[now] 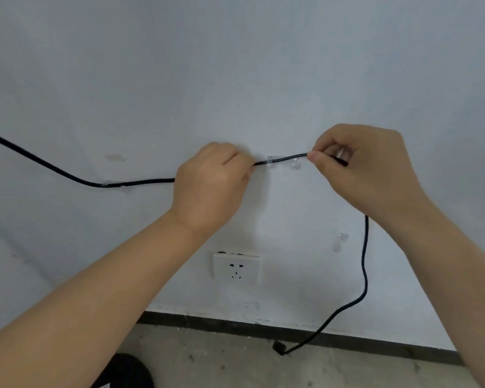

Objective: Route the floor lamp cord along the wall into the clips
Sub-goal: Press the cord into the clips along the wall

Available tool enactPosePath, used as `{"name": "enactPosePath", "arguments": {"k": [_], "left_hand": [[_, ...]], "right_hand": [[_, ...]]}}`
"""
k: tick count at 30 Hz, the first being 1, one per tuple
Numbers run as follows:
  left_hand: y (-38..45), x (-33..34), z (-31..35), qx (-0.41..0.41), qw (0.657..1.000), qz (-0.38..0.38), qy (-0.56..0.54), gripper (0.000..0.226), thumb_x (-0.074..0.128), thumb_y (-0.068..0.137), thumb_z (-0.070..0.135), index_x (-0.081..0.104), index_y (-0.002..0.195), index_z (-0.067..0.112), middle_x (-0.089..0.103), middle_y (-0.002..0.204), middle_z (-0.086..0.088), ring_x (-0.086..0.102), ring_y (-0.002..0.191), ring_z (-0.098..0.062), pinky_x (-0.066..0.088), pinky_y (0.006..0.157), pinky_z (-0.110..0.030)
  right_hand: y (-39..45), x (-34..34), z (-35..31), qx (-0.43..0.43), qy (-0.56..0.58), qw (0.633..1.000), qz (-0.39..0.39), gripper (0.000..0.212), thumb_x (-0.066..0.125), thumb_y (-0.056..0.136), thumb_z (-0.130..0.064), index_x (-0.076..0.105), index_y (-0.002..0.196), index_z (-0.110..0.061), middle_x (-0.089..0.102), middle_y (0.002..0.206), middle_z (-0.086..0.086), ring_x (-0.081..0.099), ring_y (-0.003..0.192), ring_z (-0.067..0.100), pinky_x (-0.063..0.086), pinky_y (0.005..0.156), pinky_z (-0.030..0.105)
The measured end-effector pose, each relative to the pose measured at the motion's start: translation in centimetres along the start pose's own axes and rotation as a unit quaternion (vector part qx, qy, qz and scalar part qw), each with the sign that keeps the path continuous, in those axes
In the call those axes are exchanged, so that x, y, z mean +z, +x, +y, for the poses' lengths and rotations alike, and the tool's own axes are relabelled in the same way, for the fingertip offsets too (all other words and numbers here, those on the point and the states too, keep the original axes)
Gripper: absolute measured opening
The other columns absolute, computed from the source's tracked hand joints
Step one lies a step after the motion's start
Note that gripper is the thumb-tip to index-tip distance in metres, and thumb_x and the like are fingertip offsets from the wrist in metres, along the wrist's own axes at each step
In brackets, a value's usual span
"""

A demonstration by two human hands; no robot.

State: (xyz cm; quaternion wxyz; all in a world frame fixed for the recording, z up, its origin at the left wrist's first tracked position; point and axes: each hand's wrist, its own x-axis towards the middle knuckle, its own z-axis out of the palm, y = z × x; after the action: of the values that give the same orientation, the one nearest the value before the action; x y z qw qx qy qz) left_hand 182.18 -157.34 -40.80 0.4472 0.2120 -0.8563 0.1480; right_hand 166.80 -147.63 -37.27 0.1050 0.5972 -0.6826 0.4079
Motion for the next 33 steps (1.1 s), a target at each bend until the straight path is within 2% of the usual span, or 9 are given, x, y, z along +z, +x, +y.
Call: {"name": "enactPosePath", "arguments": {"k": [2, 7, 11, 14, 20, 22, 24, 28, 33], "left_hand": [[0.5, 0.0, 0.6, 0.024, 1.0, -0.002, -0.005, 0.008, 0.064, 0.07, -0.004, 0.07, 0.072, 0.001, 0.068, 0.06, -0.017, 0.063, 0.052, -0.029, 0.052, 0.041, -0.029], [1.1, 0.6, 1.9, 0.087, 0.995, -0.017, -0.054, 0.029, 0.046, 0.067, -0.009, 0.07, 0.084, -0.005, 0.071, 0.071, -0.022, 0.065, 0.059, -0.033, 0.054, 0.047, -0.035], [1.0, 1.5, 1.9, 0.091, 0.995, 0.006, -0.047, 0.021, 0.057, 0.066, -0.013, 0.07, 0.082, -0.006, 0.071, 0.071, -0.022, 0.065, 0.063, -0.036, 0.055, 0.053, -0.04], [0.2, 2.2, 2.2, 0.086, 0.995, 0.028, -0.045, 0.028, 0.061, 0.063, -0.013, 0.069, 0.088, -0.005, 0.072, 0.076, -0.02, 0.067, 0.069, -0.036, 0.055, 0.06, -0.039], [-4.0, 4.3, 3.2, 0.075, 0.994, 0.069, 0.047, 0.039, 0.049, 0.07, -0.01, 0.063, 0.105, -0.004, 0.069, 0.108, -0.02, 0.045, 0.111, -0.029, 0.039, 0.095, -0.05], [-5.8, 4.8, 3.7, 0.078, 0.995, 0.067, -0.004, 0.034, 0.053, 0.07, -0.01, 0.065, 0.102, -0.005, 0.07, 0.103, -0.023, 0.044, 0.105, -0.028, 0.042, 0.091, -0.049], [-6.8, 5.0, 4.7, 0.047, 0.992, 0.017, -0.112, 0.026, 0.056, 0.075, -0.003, 0.065, 0.1, -0.005, 0.071, 0.096, -0.023, 0.053, 0.096, -0.03, 0.049, 0.081, -0.039], [-6.4, 5.1, 7.3, -0.147, 0.916, -0.141, -0.347, 0.026, 0.055, 0.088, 0.017, 0.061, 0.109, 0.005, 0.065, 0.093, -0.006, 0.057, 0.08, -0.018, 0.039, 0.071, -0.018], [-6.1, 6.1, 10.1, -0.297, 0.799, -0.137, -0.504, 0.015, 0.055, 0.088, 0.009, 0.065, 0.099, 0.008, 0.054, 0.066, 0.017, 0.054, 0.064, -0.006, 0.04, 0.057, 0.001]], "right_hand": [[-0.8, 0.2, 0.7, 0.017, 0.024, 0.999, 0.024, 0.008, 0.062, 0.078, -0.01, 0.062, 0.07, -0.009, 0.044, 0.052, -0.019, 0.049, 0.056, -0.013, 0.036, 0.06, 0.001], [-3.2, 1.1, 2.0, 0.025, 0.033, 0.998, 0.046, 0.014, 0.054, 0.08, 0.001, 0.067, 0.081, -0.004, 0.054, 0.063, -0.003, 0.045, 0.067, 0.004, 0.036, 0.064, 0.003], [-4.8, 1.5, 3.1, 0.096, 0.108, 0.989, 0.029, 0.018, 0.055, 0.083, -0.005, 0.066, 0.074, -0.017, 0.058, 0.06, -0.005, 0.056, 0.059, 0.013, 0.047, 0.061, 0.023], [-6.4, 1.6, 4.3, 0.138, 0.179, 0.974, 0.009, 0.032, 0.052, 0.084, -0.01, 0.057, 0.062, -0.032, 0.059, 0.044, -0.015, 0.054, 0.047, 0.005, 0.043, 0.046, 0.007], [-10.5, 3.1, 6.1, 0.196, 0.265, 0.944, 0.001, 0.045, 0.046, 0.089, -0.01, 0.06, 0.05, -0.029, 0.053, 0.036, -0.007, 0.055, 0.051, 0.007, 0.045, 0.056, 0.006], [-11.8, 4.3, 6.1, 0.234, 0.283, 0.93, -0.011, 0.044, 0.046, 0.09, -0.011, 0.06, 0.05, -0.023, 0.051, 0.035, -0.005, 0.062, 0.064, -0.001, 0.047, 0.062, 0.006], [-13.3, 4.9, 6.1, 0.282, 0.295, 0.913, -0.015, 0.041, 0.045, 0.09, -0.01, 0.062, 0.055, -0.02, 0.056, 0.039, -0.006, 0.058, 0.054, -0.003, 0.047, 0.057, 0.007], [-17.1, 5.0, 6.2, 0.381, 0.299, 0.873, -0.06, 0.035, 0.041, 0.093, -0.016, 0.065, 0.067, -0.018, 0.058, 0.04, -0.009, 0.047, 0.041, 0.005, 0.045, 0.055, 0.018], [-18.7, 4.8, 6.3, 0.393, 0.237, 0.878, -0.139, 0.037, 0.039, 0.093, -0.027, 0.063, 0.065, -0.022, 0.048, 0.032, -0.011, 0.043, 0.036, 0.002, 0.042, 0.048, 0.006]]}}
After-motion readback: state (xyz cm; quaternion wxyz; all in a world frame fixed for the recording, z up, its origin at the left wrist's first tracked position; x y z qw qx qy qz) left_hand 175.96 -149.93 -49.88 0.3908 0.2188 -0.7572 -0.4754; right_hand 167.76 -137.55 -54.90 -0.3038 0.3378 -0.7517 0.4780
